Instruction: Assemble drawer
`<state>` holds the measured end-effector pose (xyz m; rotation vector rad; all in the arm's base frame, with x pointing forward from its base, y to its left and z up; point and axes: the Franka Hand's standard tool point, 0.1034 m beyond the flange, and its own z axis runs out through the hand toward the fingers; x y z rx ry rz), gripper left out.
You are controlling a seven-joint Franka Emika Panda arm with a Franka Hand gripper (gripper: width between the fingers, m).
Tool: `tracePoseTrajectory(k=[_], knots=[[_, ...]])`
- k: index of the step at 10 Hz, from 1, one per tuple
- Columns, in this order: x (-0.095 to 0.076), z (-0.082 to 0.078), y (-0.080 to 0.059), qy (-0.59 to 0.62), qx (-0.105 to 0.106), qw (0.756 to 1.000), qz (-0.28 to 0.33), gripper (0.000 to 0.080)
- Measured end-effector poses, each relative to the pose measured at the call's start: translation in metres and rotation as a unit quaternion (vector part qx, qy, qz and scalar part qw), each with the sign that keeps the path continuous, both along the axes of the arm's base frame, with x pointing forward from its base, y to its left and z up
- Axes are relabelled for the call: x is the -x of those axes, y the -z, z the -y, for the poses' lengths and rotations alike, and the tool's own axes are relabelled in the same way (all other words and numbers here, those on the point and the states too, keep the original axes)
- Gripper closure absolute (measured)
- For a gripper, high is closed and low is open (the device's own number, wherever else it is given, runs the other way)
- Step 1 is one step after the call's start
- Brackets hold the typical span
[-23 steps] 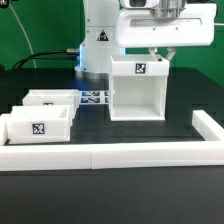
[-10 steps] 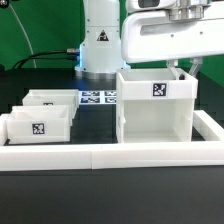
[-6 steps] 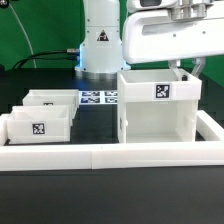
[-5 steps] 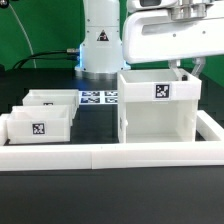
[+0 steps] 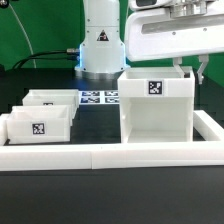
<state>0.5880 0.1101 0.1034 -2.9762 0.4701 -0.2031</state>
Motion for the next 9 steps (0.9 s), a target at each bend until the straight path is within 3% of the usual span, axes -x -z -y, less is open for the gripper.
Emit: tracePoseTrajectory(k=[5, 9], knots=[[-0.007, 0.003, -0.002, 0.169, -0.034, 0.985, -0.013, 0.0761], [-0.014, 0.01, -0.003, 0.303, -0.058, 0.951, -0.021, 0.0761]])
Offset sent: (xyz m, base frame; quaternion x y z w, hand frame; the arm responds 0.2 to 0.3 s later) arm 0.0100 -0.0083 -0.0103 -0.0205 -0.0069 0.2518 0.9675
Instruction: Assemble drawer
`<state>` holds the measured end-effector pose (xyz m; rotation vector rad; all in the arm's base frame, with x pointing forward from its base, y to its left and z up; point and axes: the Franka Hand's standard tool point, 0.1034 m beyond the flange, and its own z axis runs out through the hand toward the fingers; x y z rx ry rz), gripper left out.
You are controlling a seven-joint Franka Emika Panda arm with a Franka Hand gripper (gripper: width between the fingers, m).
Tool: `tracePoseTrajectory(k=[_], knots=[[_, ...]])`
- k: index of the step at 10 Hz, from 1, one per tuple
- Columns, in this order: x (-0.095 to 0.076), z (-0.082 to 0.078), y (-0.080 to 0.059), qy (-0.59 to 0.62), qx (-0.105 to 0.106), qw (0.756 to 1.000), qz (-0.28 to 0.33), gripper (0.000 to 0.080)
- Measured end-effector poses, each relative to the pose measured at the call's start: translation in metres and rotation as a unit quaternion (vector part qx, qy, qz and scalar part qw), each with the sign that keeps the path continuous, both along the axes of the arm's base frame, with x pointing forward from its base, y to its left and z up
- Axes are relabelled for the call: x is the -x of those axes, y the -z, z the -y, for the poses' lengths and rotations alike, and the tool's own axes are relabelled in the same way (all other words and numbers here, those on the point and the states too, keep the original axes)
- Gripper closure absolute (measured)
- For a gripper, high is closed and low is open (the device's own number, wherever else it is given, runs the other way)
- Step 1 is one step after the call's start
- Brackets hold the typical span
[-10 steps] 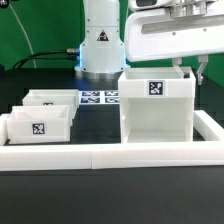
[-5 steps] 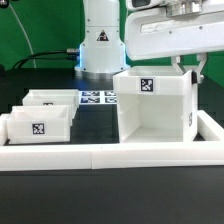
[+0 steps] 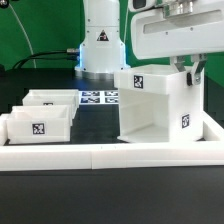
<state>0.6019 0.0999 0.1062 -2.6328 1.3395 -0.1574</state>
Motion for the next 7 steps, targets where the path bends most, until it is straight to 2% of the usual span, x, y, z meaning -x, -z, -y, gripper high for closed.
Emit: tracePoseTrajectory(k=[6, 7], knots=[[-0.0001, -0.0055, -0.0025, 0.137, -0.042, 0.99, -0.016, 0.076], [0.0, -0.0048, -0.002, 0.182, -0.055, 0.981, -0.023, 0.076]])
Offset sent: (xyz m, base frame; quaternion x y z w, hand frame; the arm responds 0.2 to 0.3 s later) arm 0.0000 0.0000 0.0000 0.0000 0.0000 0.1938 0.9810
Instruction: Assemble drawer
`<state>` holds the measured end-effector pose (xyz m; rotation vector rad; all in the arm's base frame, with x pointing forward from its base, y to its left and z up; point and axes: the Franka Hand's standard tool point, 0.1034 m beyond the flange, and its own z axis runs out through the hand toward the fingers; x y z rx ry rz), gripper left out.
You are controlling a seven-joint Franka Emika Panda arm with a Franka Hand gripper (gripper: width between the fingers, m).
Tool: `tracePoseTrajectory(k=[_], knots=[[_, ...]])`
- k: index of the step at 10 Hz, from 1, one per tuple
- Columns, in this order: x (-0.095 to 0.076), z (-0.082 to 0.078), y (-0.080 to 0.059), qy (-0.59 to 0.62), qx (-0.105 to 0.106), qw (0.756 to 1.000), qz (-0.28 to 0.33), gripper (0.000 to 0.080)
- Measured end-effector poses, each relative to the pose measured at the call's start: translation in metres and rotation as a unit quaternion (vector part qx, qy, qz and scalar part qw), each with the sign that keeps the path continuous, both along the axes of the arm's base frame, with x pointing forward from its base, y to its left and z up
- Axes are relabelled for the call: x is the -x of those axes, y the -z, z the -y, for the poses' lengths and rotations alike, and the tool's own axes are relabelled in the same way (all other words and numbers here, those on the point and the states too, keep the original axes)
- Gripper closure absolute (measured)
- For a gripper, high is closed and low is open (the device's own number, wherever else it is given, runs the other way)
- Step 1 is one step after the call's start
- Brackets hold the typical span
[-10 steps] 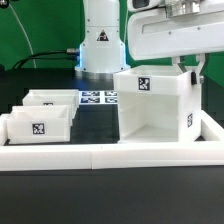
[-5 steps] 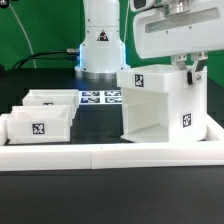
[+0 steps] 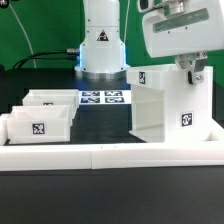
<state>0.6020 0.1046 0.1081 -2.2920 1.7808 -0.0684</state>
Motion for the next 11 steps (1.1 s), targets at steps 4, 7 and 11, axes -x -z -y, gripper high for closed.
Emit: tracePoseTrajectory(k=[4, 7, 11], knots=[[-0.006, 0.001, 0.002, 0.111, -0.039, 0.993, -0.018, 0.076], [-0.015, -0.002, 0.002, 0.106, -0.042, 0.993, -0.02, 0.076], [-0.033, -0.002, 0.002, 0.106, -0.045, 0.993, -0.018, 0.076]])
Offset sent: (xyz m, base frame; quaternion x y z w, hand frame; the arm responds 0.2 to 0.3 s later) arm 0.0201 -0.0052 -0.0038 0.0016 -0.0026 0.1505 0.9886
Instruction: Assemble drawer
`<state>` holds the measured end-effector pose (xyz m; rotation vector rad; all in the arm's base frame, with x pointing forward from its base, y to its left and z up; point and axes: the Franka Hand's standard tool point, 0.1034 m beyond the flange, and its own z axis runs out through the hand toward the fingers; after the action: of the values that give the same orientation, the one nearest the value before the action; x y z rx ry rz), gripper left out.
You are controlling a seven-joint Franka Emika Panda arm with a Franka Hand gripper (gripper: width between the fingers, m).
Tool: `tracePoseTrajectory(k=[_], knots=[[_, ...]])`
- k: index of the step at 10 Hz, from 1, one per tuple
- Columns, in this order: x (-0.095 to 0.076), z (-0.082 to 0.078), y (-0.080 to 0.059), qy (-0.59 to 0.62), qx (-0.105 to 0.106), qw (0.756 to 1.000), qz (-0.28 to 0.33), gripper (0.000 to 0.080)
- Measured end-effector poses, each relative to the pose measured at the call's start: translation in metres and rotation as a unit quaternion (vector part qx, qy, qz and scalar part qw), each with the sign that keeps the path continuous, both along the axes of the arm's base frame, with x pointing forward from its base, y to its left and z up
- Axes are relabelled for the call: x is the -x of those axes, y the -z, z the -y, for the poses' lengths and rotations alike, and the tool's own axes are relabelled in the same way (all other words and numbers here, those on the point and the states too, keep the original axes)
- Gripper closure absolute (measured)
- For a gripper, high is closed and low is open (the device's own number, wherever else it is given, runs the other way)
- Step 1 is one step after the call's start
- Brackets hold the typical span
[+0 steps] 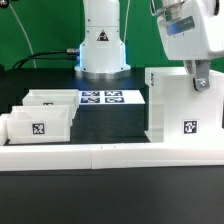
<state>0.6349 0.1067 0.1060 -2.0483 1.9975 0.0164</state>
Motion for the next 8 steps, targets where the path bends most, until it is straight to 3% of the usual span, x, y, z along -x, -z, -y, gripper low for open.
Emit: tracePoseTrajectory(k=[5, 7, 8], knots=[[-0.0028, -0.0004, 0.0016, -0.002, -0.002, 1.0, -0.008, 0.076], [-0.0025, -0.0011, 0.0018, -0.006, -0.002, 1.0, -0.008, 0.0442], [-0.0024, -0.0014, 0.0018, -0.008, -0.001, 1.0, -0.007, 0.0442]])
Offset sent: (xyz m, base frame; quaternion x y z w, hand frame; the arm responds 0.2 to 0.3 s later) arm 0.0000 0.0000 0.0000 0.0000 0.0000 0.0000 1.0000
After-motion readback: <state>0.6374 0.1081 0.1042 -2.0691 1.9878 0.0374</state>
